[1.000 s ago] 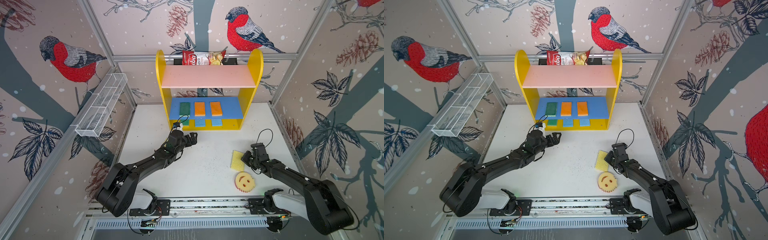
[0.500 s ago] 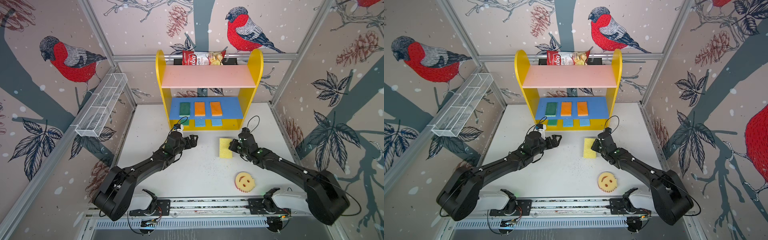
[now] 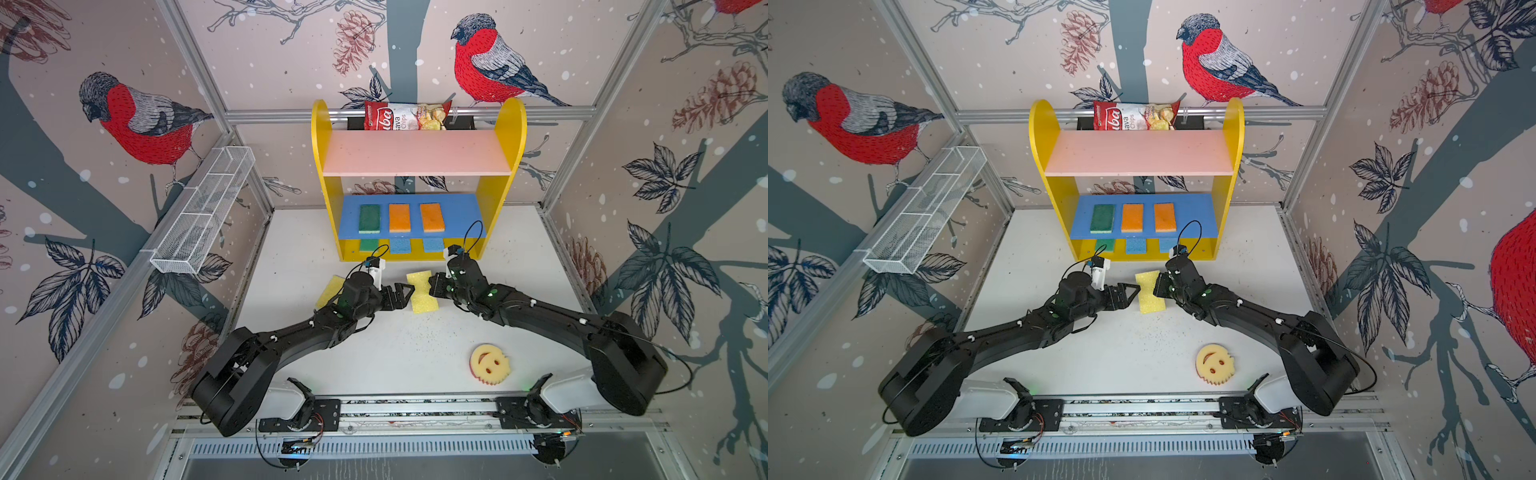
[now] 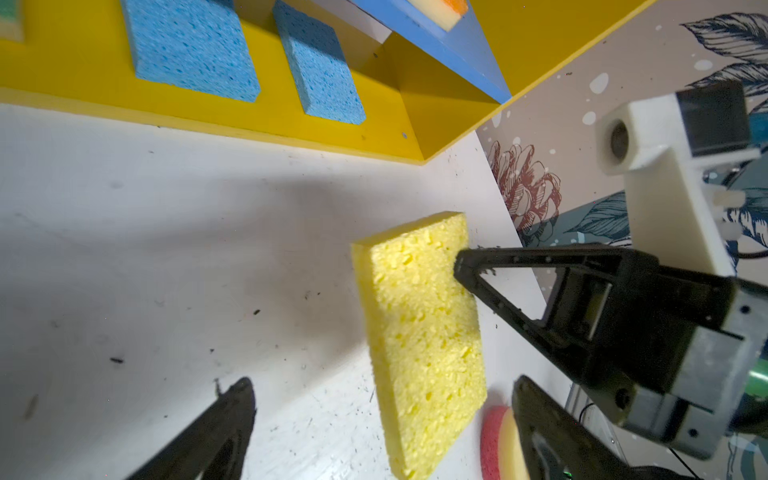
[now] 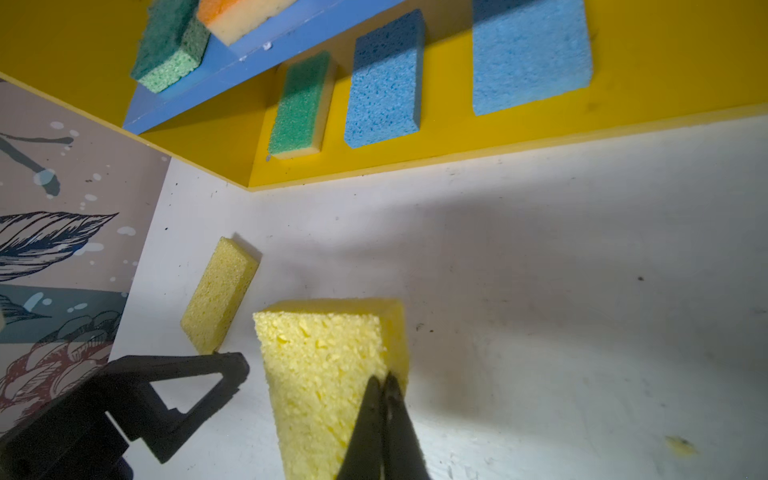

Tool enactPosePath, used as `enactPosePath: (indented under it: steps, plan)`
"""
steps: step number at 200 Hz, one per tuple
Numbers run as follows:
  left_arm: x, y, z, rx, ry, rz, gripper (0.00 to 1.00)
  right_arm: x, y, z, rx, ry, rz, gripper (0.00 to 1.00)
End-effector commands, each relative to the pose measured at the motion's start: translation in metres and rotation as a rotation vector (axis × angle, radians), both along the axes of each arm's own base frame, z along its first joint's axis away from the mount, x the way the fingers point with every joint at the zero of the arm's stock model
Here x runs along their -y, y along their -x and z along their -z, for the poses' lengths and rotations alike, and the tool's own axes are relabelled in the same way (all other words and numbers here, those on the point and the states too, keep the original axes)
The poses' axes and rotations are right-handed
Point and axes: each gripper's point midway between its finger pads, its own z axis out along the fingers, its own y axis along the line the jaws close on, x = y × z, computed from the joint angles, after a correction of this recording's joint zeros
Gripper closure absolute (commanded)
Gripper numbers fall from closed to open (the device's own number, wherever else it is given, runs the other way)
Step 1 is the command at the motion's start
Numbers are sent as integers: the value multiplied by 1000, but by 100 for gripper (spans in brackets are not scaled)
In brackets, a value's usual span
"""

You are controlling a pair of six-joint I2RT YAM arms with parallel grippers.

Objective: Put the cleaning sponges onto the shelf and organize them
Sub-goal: 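Grasp the sponge's other end with the left gripper while the right gripper holds it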

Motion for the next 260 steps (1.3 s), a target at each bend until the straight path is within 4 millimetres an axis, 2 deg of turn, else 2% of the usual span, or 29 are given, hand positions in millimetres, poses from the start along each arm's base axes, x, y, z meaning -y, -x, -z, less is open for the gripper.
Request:
enactPosePath:
  steps: [1, 32, 49, 56, 71, 78, 98, 118, 131, 144, 160, 188, 236, 260]
  plan:
    - [5, -2, -6, 21, 36, -4, 6, -24, 6, -17, 37, -75, -98, 100]
    - [4, -3, -8, 16, 67, -23, 13, -48, 22, -26, 55, -114, -206, 100]
    - [4, -3, -14, 24, 81, -31, 23, -58, 28, -30, 65, -133, -247, 100]
    - [3, -3, -16, 30, 82, -35, 32, -61, 29, -30, 67, -140, -258, 100]
    - [-3, -2, -19, 36, 76, -59, 59, -63, 31, -31, 66, -150, -272, 100]
    - [-6, -1, -22, 43, 72, -72, 68, -64, 32, -32, 68, -155, -278, 100]
    - [-18, 0, -25, 52, 55, -122, 85, -65, 32, -38, 86, -167, -288, 100]
    - [-29, 1, -31, 66, 47, -160, 94, -64, 32, -43, 103, -172, -295, 90]
    - [-35, 3, -38, 78, 46, -181, 100, -64, 32, -46, 111, -180, -307, 74]
    - [-41, 3, -47, 95, 51, -208, 100, -63, 31, -48, 111, -190, -317, 50]
    - [-49, 3, -57, 124, 57, -243, 100, -62, 32, -51, 116, -209, -340, 38]
    - [-63, 5, -71, 165, 70, -296, 100, -61, 38, -64, 158, -238, -389, 34]
    - [-80, 6, -89, 187, 107, -352, 100, -70, 68, -88, 218, -360, -555, 31]
    - [-83, 6, -98, 196, 143, -355, 100, -83, 84, -85, 170, -408, -658, 31]
